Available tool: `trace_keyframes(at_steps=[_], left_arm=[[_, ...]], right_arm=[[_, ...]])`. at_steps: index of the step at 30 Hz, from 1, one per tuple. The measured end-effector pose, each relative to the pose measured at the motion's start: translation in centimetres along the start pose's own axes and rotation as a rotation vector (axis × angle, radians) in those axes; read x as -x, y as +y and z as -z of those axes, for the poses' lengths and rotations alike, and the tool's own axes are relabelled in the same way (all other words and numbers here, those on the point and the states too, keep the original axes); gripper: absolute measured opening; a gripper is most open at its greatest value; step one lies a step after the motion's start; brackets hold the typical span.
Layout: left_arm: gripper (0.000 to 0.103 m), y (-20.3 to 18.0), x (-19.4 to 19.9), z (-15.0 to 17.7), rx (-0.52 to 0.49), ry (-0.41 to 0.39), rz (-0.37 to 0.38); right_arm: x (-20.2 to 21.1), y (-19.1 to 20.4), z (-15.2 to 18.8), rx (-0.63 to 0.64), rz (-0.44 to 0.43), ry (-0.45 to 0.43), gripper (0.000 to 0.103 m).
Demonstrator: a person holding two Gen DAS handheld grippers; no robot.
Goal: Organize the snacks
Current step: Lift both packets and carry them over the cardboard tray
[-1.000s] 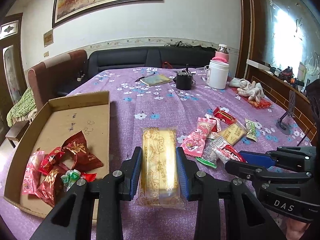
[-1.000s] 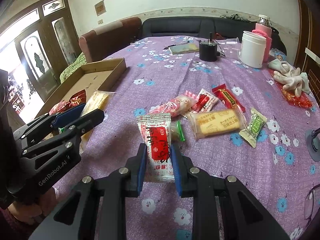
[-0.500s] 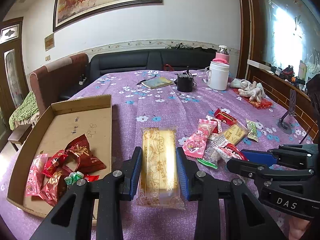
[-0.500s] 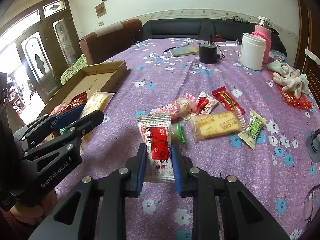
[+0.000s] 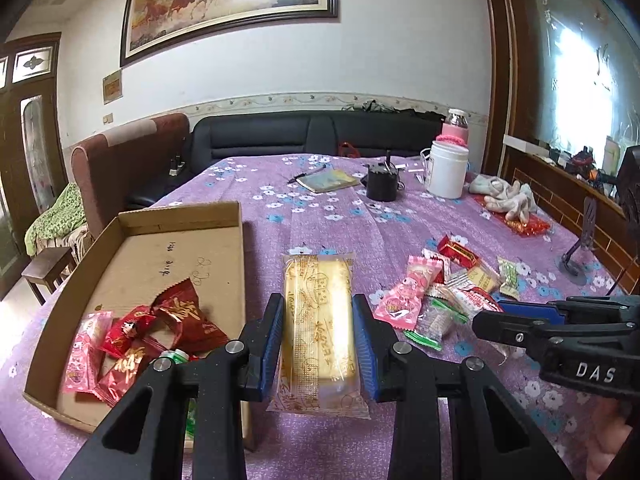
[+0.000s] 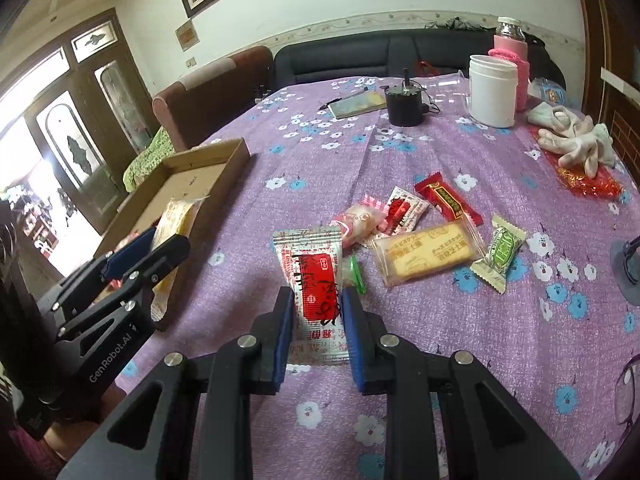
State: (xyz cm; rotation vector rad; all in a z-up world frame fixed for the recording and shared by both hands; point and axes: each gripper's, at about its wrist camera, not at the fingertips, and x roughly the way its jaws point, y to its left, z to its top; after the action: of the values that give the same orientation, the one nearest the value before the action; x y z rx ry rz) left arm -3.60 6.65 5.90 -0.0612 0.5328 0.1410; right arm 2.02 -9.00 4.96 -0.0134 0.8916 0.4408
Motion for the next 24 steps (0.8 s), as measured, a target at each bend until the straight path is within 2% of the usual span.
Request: trace_keyframes(at_steps=[14, 24], left_arm=[[0.036, 5.9, 2.4, -0.9, 0.109, -0.059, -0.079], [0.036, 10.9, 2.0, -0.4, 0.210, -0.046, -0.143]], right_arm=[[-0.3, 6.9, -1.4, 0.096, -0.043, 0.000, 0.024], [-2.4, 11.9, -2.7, 0.128, -0.098, 0.015, 0.024]])
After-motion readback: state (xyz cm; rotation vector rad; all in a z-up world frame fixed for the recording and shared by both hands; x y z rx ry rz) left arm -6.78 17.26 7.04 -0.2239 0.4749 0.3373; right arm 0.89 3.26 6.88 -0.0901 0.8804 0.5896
